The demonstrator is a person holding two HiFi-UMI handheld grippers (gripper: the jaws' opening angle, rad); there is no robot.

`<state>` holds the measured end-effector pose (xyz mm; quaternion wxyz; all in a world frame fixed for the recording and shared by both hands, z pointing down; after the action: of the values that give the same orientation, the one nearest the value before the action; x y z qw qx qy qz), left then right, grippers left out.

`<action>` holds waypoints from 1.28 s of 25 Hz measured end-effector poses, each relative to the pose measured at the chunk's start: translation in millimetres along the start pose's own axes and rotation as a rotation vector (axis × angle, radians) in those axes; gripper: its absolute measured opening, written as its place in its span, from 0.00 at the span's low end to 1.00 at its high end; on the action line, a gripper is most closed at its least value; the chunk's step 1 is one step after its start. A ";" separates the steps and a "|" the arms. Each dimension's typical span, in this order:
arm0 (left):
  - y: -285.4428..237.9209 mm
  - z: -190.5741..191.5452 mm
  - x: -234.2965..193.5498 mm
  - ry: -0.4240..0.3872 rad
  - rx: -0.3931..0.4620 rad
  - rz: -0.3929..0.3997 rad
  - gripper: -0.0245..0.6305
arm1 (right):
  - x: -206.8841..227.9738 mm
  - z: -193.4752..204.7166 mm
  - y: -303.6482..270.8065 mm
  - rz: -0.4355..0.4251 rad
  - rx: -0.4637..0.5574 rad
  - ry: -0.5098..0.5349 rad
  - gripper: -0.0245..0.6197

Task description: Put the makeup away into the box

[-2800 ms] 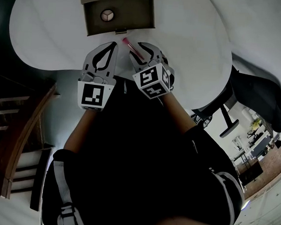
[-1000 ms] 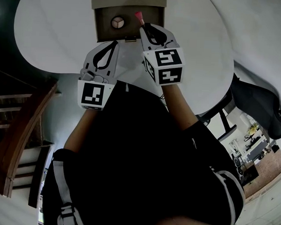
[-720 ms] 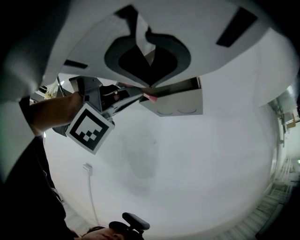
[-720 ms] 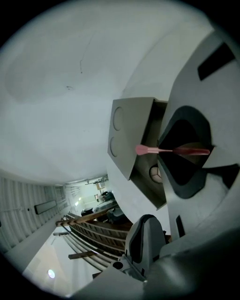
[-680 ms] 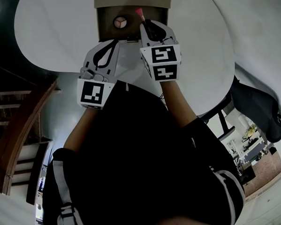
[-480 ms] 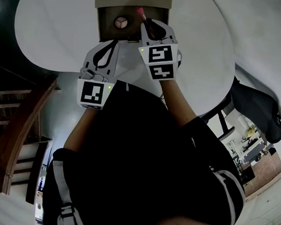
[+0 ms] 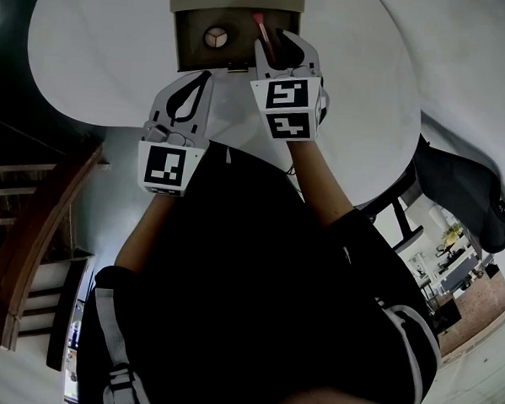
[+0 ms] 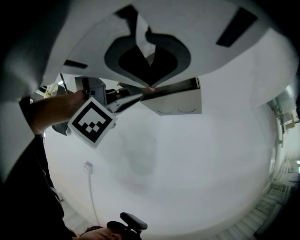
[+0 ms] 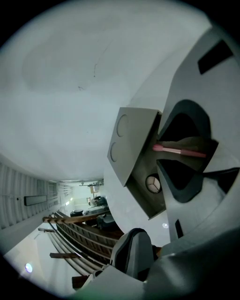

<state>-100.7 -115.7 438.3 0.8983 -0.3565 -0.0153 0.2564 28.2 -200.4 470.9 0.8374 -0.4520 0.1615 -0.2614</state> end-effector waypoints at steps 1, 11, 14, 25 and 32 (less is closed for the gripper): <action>2.1 -0.7 1.1 -0.002 0.005 -0.001 0.05 | 0.1 -0.8 4.6 0.009 0.013 -0.001 0.25; 41.2 -25.7 17.1 -0.021 0.139 -0.023 0.05 | -1.6 -16.0 90.6 0.142 0.286 -0.009 0.12; 61.3 -38.6 26.8 -0.043 0.202 -0.032 0.05 | -6.5 -19.2 124.0 0.172 0.367 -0.008 0.10; 123.8 -76.6 50.6 -0.105 0.391 -0.082 0.05 | -23.3 -21.0 228.4 0.189 0.648 -0.091 0.08; 149.3 -89.6 60.1 -0.103 0.440 -0.123 0.05 | -33.7 -3.2 257.4 0.147 0.686 -0.132 0.07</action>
<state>-96.8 -52.3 265.4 0.9663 -0.1367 -0.0266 0.2165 74.4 -65.8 253.7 0.9656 -0.1477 0.0420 -0.2098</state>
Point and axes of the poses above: the fingertips, and each gripper's own axes: y backward along the fingers, x to its right, z out of its underside, the point moved 5 cm from there along y, backward along the fingers, and after that the axes turned 11 degrees about -x, right-handed, at the moved point
